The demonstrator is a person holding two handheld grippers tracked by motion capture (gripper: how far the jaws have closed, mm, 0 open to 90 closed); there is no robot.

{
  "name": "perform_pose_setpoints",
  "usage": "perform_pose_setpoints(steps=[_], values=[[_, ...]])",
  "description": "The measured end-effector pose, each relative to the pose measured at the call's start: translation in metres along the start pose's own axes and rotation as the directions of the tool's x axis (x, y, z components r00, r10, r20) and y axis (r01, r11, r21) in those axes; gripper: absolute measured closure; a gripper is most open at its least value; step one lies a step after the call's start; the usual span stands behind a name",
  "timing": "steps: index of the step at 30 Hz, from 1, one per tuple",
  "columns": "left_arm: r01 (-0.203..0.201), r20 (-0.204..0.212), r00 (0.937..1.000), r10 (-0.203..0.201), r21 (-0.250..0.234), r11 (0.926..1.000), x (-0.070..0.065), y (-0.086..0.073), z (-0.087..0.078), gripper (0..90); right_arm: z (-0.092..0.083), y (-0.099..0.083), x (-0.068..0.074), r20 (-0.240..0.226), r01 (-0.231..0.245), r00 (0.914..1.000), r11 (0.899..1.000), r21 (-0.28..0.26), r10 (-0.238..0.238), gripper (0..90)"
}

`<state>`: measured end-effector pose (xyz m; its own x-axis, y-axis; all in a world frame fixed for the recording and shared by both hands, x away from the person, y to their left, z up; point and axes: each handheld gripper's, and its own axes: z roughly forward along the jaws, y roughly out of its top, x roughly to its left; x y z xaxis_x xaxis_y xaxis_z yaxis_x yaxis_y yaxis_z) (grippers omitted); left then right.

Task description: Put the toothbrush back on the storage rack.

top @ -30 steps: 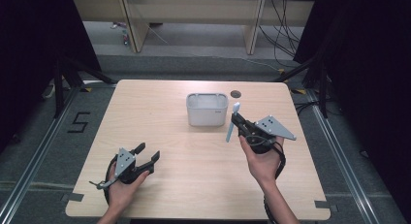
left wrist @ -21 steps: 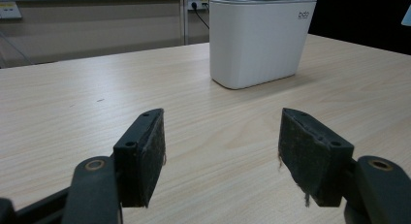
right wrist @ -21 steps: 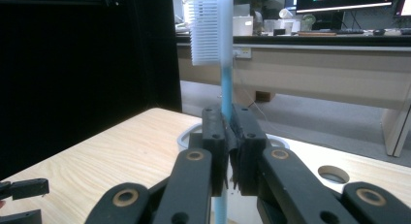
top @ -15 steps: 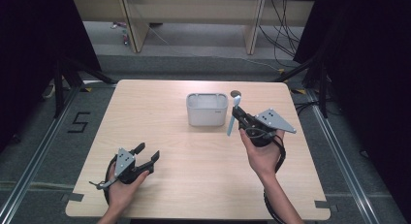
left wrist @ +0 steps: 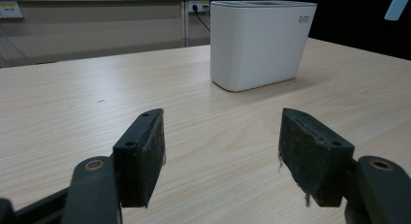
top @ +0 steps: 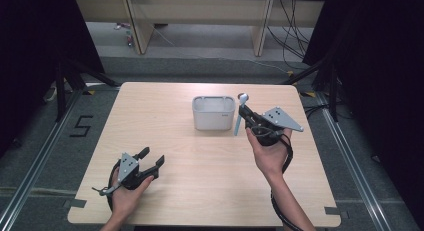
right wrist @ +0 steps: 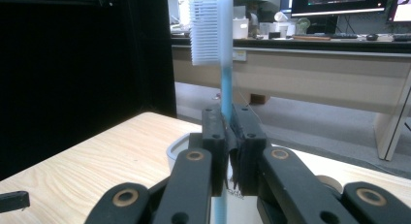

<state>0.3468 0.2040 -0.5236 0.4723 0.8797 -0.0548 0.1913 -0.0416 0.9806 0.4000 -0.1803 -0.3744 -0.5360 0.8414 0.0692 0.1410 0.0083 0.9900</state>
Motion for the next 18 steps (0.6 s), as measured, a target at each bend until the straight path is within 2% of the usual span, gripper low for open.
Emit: perform_pose_setpoints(steps=[2,3,8,10,15,17,18], values=[[-0.001,0.000,1.0000,0.001,0.000,1.0000,0.000,0.000,0.000,33.0,0.002,0.001,0.000,-0.009,0.001,1.0000,1.000,-0.004,-0.001,85.9],[-0.001,0.000,1.0000,0.001,0.000,1.0000,0.000,0.000,0.000,33.0,0.002,0.002,-0.001,0.001,0.017,0.9998,1.000,-0.012,-0.017,85.9],[-0.001,-0.001,1.0000,0.001,-0.001,1.0000,0.000,0.000,0.000,33.0,0.005,0.005,-0.001,0.006,0.008,0.9999,1.000,-0.014,-0.008,85.9],[-0.002,-0.001,1.0000,0.002,-0.001,1.0000,0.000,0.000,0.000,33.0,0.006,0.006,-0.003,0.005,0.030,0.9995,0.999,-0.016,-0.030,85.9],[0.001,-0.002,1.0000,-0.001,-0.002,1.0000,0.000,0.000,0.000,33.0,0.009,0.009,-0.002,0.007,0.009,0.9999,1.000,-0.008,-0.009,85.9],[0.000,-0.002,1.0000,0.000,-0.002,1.0000,0.000,0.000,0.000,33.0,0.011,0.011,-0.004,0.012,0.038,0.9992,0.999,-0.018,-0.038,85.9],[-0.001,-0.002,1.0000,0.001,-0.002,1.0000,0.000,0.000,0.000,33.0,0.011,0.012,-0.002,0.012,0.018,0.9998,1.000,-0.014,-0.018,85.9]])
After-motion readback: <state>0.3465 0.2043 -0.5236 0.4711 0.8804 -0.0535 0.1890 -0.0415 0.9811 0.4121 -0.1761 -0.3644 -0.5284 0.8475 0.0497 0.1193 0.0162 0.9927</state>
